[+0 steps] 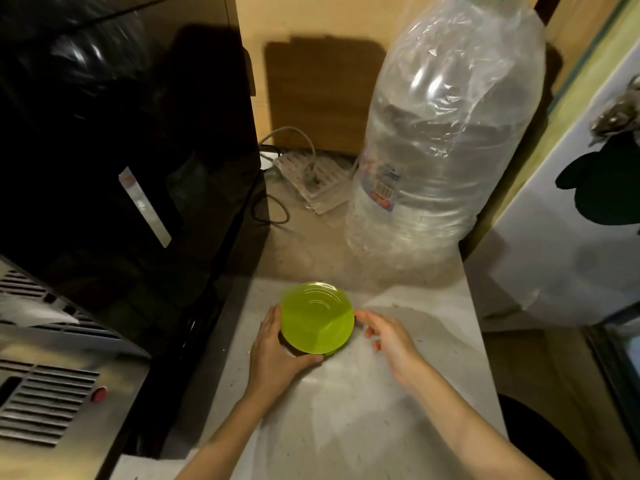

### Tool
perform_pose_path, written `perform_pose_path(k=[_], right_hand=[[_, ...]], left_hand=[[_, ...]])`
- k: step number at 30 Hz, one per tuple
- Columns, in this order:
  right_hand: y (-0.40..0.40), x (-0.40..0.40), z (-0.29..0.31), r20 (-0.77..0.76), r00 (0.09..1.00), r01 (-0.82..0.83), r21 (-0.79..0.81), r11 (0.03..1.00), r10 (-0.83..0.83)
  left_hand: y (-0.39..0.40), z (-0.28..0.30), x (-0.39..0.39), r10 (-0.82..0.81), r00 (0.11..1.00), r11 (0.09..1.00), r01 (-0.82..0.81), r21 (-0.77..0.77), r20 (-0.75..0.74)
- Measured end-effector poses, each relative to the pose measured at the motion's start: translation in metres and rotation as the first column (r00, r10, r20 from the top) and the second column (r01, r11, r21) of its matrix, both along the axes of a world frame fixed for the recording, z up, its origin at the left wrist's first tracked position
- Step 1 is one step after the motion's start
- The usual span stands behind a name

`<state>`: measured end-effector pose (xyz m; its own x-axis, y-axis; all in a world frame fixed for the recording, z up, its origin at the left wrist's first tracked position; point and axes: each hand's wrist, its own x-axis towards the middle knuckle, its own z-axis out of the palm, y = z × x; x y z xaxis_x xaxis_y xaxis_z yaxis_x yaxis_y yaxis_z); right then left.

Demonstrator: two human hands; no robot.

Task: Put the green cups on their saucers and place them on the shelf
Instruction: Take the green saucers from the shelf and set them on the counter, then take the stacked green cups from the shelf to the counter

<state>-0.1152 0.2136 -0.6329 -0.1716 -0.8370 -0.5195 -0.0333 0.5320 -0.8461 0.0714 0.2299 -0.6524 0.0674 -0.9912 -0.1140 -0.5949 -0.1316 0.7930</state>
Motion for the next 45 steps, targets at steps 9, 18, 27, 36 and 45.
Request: perform_pose_path(k=[9, 18, 27, 36, 45], right_hand=[[-0.003, -0.001, -0.001, 0.009, 1.000, -0.019, -0.018, 1.000, 0.020], [-0.014, -0.011, 0.018, 0.149, 0.981, -0.141, 0.126, 0.982, 0.122], [-0.023, -0.053, 0.113, 0.060, 0.927, -0.374, 0.082, 0.924, 0.370], [-0.034, -0.099, 0.274, -0.364, 0.795, -0.557, -0.120, 0.822, 0.485], [-0.028, -0.113, 0.422, -0.724, 0.609, -0.670, -0.252, 0.698, 0.324]], left_hand=[[-0.003, -0.010, 0.002, -0.056, 0.995, 0.998, 0.056, 0.001, 0.083], [-0.022, 0.029, -0.001, -0.249, 0.916, 0.955, 0.178, 0.238, 0.315], [-0.067, 0.156, -0.041, -0.433, 0.870, 0.758, 0.492, 0.429, -0.235], [-0.099, 0.299, -0.096, -0.624, 0.743, 0.723, 0.667, 0.183, -0.244], [-0.095, 0.452, -0.118, -0.717, 0.696, 0.689, 0.701, -0.183, -0.035]])
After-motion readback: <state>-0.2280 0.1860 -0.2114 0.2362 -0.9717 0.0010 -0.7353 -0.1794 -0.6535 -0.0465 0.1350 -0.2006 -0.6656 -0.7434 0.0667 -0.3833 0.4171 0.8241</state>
